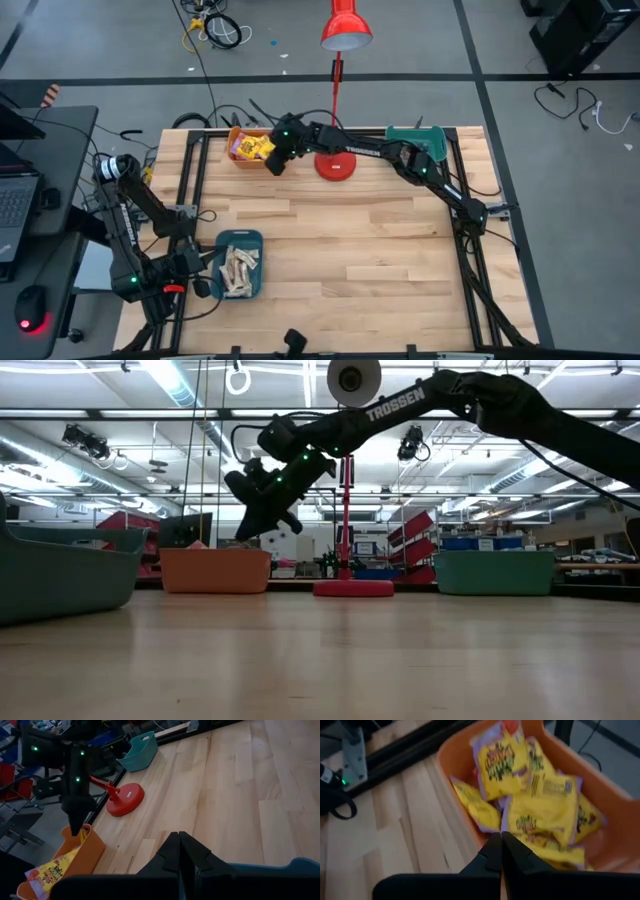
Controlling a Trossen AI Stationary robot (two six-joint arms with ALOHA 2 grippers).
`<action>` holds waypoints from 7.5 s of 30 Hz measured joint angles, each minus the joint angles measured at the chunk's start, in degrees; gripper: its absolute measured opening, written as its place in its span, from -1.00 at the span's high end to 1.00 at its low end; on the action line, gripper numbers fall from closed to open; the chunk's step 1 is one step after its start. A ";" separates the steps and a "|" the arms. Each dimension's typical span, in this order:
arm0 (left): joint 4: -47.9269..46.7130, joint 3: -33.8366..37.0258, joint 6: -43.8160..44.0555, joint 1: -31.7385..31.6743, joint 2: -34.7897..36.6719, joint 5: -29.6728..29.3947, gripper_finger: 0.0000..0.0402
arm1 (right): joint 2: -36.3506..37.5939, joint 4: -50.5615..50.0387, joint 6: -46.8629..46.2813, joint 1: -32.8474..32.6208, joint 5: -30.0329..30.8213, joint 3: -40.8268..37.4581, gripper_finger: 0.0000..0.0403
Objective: Sort candy
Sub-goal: Move the orange bin to the right of the blue bin
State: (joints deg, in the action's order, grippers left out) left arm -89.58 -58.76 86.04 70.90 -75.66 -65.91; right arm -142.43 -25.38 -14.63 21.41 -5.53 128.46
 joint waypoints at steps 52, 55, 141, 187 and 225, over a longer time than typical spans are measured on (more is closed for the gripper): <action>0.28 -0.01 -0.26 0.01 0.00 0.15 1.00 | 3.96 -9.37 6.74 3.42 4.91 -0.15 1.00; 0.28 -0.01 -0.26 0.02 0.00 0.15 1.00 | 3.95 -10.66 6.69 4.07 4.46 -0.66 1.00; 1.48 0.00 -0.28 0.03 0.02 2.16 1.00 | 3.76 -4.98 3.05 -4.40 3.11 -7.50 1.00; 1.57 0.00 -0.28 0.03 0.02 2.14 1.00 | 3.89 -1.84 4.63 -7.43 3.41 -6.60 1.00; 3.00 0.00 -0.28 0.03 0.01 3.19 1.00 | 3.31 -19.12 7.94 -5.89 9.98 -0.31 1.00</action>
State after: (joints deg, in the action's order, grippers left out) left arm -86.58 -58.76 85.76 70.93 -75.65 -62.72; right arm -139.12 -44.50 -6.69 15.51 4.45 128.16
